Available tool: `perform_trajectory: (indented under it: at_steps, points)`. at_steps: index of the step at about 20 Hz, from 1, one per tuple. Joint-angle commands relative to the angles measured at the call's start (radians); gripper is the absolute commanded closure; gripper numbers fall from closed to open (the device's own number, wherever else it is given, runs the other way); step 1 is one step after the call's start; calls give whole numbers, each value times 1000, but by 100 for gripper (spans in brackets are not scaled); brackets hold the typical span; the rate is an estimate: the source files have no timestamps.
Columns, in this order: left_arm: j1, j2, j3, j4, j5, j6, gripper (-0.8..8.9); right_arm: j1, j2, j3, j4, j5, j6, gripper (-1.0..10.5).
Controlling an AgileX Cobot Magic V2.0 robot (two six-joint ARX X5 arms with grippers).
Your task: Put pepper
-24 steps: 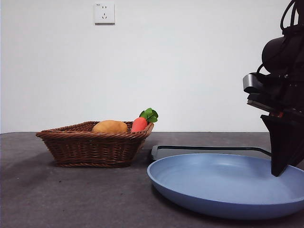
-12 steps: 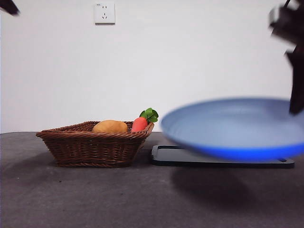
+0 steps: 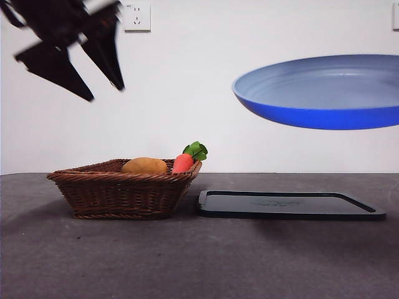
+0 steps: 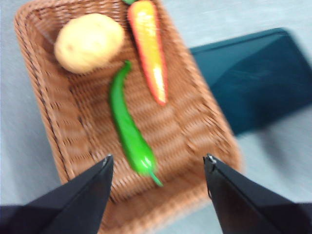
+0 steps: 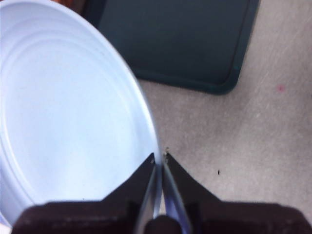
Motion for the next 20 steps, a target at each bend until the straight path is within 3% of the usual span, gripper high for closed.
perform_trajectory:
  at_steps: [1, 8, 20]
  points:
    - [-20, 150, 97, -34, -34, -2, 488, 0, -1, 27, 6, -4, 11, 943]
    - [-34, 396, 171, -24, -62, -3, 490, 0, -1, 27, 2, -4, 11, 943]
    - [-60, 522, 171, 14, -86, -7, 490, 0, -1, 26, 5, -4, 10, 943]
